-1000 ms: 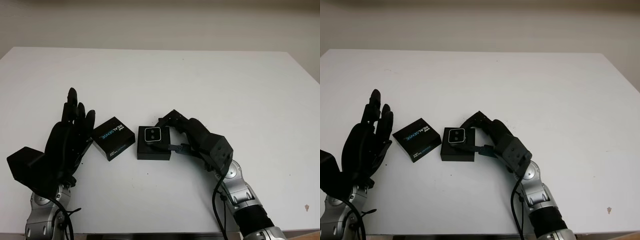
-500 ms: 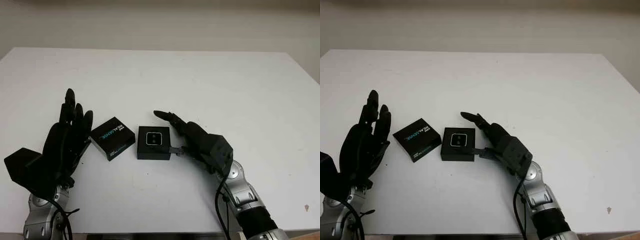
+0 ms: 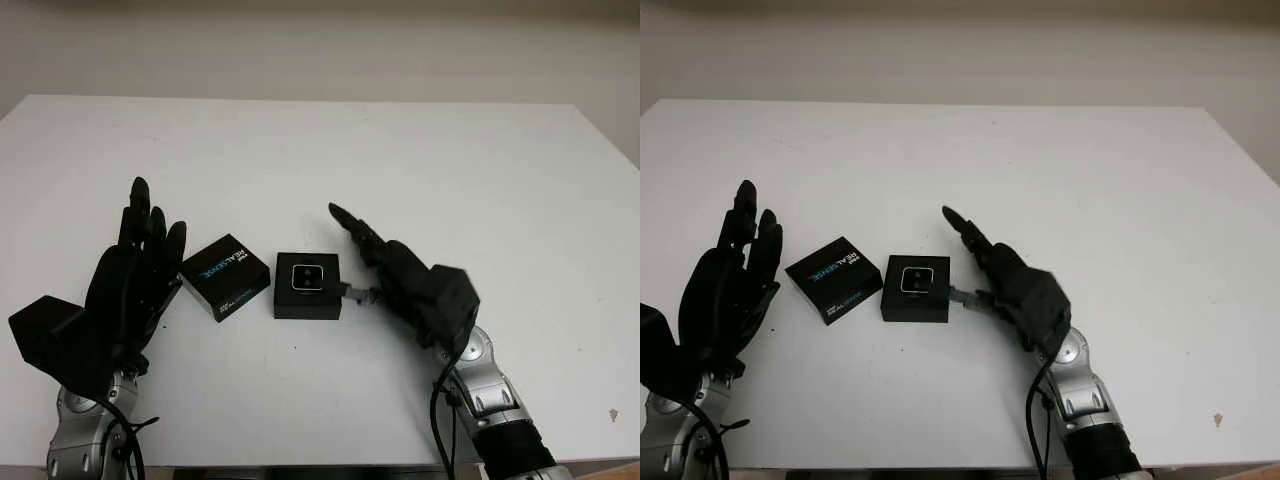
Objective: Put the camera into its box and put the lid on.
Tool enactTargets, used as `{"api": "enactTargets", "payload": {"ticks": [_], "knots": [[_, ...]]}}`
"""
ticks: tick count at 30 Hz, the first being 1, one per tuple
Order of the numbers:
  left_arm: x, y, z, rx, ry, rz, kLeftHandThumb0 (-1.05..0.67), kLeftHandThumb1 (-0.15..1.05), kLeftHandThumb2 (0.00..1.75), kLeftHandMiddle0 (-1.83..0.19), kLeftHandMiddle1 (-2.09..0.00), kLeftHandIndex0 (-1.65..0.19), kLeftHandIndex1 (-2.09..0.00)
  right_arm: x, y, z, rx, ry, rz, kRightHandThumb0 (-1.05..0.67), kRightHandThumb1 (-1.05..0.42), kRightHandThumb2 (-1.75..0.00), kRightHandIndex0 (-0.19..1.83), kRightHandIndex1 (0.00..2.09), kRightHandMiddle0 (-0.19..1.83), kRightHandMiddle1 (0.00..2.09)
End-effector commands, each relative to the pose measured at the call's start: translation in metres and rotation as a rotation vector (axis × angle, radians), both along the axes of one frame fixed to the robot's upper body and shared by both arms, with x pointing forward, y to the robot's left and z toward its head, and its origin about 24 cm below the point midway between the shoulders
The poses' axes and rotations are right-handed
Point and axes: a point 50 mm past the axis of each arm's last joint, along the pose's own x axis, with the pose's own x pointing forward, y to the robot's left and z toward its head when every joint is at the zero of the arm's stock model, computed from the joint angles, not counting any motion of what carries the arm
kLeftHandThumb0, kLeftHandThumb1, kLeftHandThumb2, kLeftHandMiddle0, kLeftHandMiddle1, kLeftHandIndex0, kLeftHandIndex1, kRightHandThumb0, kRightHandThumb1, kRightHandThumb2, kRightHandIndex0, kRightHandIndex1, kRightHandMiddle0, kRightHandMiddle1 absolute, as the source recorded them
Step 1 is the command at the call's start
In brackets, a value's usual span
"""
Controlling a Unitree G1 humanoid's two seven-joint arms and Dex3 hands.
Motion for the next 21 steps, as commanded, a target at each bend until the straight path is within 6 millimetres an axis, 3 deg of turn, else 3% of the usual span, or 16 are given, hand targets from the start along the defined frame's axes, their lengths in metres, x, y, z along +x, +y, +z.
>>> {"api": "enactTargets", "payload": {"ticks": [1,5,8,14,21], "knots": [[0.001,0.005,0.01,0.125,-0.029,0.013,-0.72,1.05,0.36,0.19,0.0,0.19,0.0,0.003,-0.002,0.021,0.069,-0.065,-0.038,-0.74,-1.04,-0.18,-0.15,0.04,-0.06,0.08],[-0.001,0.011,0.013,0.526,-0.02,0.04,-0.76,1.05,0.2,0.18,-0.04,0.19,0.0,0.007,-0.009,0.046,0.206,-0.107,-0.066,-0.74,-1.05,-0.29,-0.18,0.02,-0.09,0.06],[-0.003,0.014,0.008,0.686,0.01,0.0,-0.78,1.04,0.1,0.12,-0.07,0.19,0.0,0.011,-0.017,0.061,0.252,-0.112,-0.091,-0.78,-1.05,-0.32,-0.16,0.03,-0.09,0.06],[-0.004,0.013,-0.006,0.737,0.089,-0.056,-0.88,0.99,0.05,0.19,0.0,0.19,0.0,0.021,-0.033,0.076,0.376,-0.097,-0.117,-0.79,-1.05,-0.41,-0.19,0.01,-0.14,0.04],[-0.001,0.011,-0.02,0.709,0.14,-0.072,-0.86,0.93,0.04,0.19,0.0,0.19,0.0,0.022,-0.037,0.08,0.387,-0.091,-0.143,-0.74,-1.05,-0.38,-0.19,0.02,-0.16,0.04]]}}
